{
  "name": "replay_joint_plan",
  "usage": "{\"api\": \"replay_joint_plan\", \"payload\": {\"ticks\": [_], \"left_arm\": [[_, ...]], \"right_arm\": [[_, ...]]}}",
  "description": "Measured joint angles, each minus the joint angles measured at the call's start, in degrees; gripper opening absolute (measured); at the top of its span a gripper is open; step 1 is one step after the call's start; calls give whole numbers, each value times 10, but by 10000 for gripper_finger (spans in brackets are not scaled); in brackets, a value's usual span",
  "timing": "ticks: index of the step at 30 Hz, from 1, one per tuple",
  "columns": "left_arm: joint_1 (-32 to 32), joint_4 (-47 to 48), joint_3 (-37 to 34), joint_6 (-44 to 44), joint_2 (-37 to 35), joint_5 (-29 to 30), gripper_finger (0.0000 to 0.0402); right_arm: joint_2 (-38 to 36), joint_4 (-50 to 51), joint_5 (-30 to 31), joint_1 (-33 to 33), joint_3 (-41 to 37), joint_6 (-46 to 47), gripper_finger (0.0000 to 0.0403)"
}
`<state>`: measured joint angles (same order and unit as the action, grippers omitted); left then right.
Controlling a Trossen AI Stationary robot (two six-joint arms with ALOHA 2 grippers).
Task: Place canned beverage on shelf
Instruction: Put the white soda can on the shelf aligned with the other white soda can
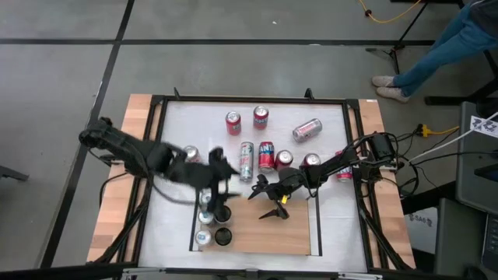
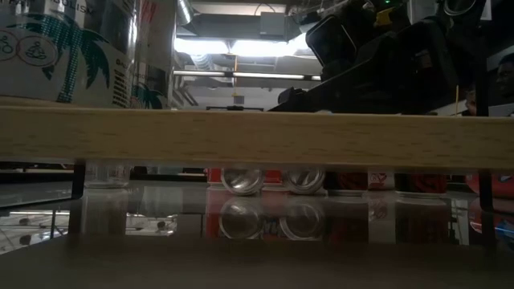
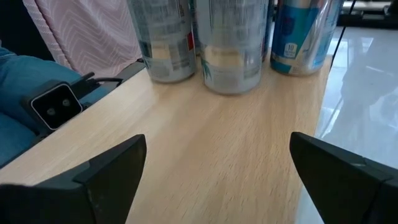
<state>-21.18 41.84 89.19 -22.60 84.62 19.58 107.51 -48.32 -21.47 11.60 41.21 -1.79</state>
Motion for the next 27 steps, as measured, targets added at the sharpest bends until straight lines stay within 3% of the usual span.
{"api": "replay_joint_plan", "payload": {"ticks": [5, 12, 20, 27], "left_arm": [[93, 57, 0, -86, -16, -65, 291], [193, 134, 0, -115, -12, -94, 291], [272, 142, 0, -177, -4, -118, 291], [288, 125, 0, -178, 18, -115, 291]], "right_arm": [[-28, 2, 0, 0, 0, 1, 386], [-108, 13, 0, -4, 1, 0, 386], [-260, 176, 9, -53, 1, -1, 386], [-383, 284, 33, -124, 1, -2, 386]]}}
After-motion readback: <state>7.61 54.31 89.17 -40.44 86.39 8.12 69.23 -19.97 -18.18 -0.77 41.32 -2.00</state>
